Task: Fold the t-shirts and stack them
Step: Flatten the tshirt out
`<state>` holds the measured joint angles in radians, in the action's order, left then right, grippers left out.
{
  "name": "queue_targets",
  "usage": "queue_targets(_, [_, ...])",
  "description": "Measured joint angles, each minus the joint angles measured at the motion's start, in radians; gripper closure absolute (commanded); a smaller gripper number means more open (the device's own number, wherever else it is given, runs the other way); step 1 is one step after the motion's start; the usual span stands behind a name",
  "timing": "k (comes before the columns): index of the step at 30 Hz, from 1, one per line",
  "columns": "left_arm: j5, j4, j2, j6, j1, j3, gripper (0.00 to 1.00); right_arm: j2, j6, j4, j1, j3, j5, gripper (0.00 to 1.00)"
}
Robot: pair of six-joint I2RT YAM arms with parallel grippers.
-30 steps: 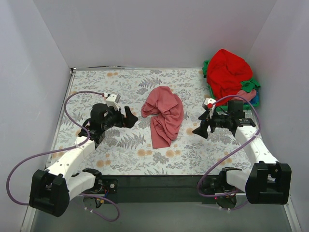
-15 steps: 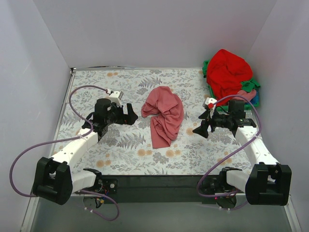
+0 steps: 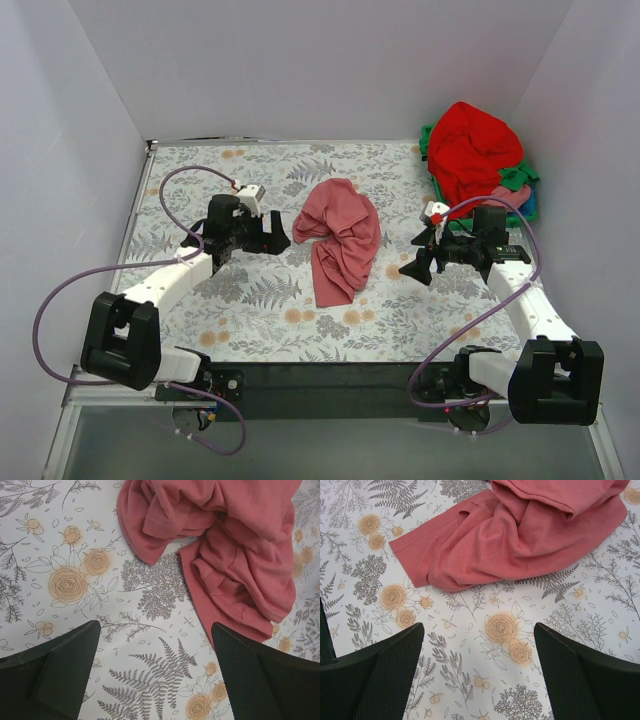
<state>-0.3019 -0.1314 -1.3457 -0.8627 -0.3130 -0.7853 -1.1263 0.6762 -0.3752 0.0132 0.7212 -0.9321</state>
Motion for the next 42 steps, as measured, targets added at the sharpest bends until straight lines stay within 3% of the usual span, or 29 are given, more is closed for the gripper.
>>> queue_targets(7, [-0.001, -0.028, -0.042, 0.014, -0.017, -0.034, 0.08, 0.000, 0.000, 0.006, 0.000, 0.000, -0.006, 0.03])
queue_targets(13, [0.007, -0.049, -0.117, 0.028, -0.031, -0.084, 0.14, -0.001, 0.000, 0.010, 0.000, -0.008, -0.007, 0.03])
queue_targets(32, [0.027, -0.082, -0.562, 0.053, -0.070, -0.444, 0.30, -0.008, 0.000, 0.011, 0.000, -0.011, -0.007, 0.03])
queue_targets(35, [0.019, -0.084, -0.620, 0.056, -0.076, -0.496, 0.43, -0.010, 0.000, 0.011, 0.000, -0.011, -0.011, 0.03])
queue_targets(39, [-0.014, -0.100, -0.670, 0.054, -0.077, -0.536, 0.74, -0.037, -0.001, 0.011, 0.000, -0.011, -0.031, 0.04])
queue_targets(40, [-0.026, -0.104, -0.677, 0.053, -0.077, -0.544, 0.87, -0.052, -0.006, 0.012, 0.000, -0.011, -0.047, 0.06])
queue_targets(42, [-0.042, -0.108, -0.680, 0.052, -0.077, -0.547, 1.00, -0.099, -0.026, 0.011, 0.019, -0.003, -0.066, 0.10])
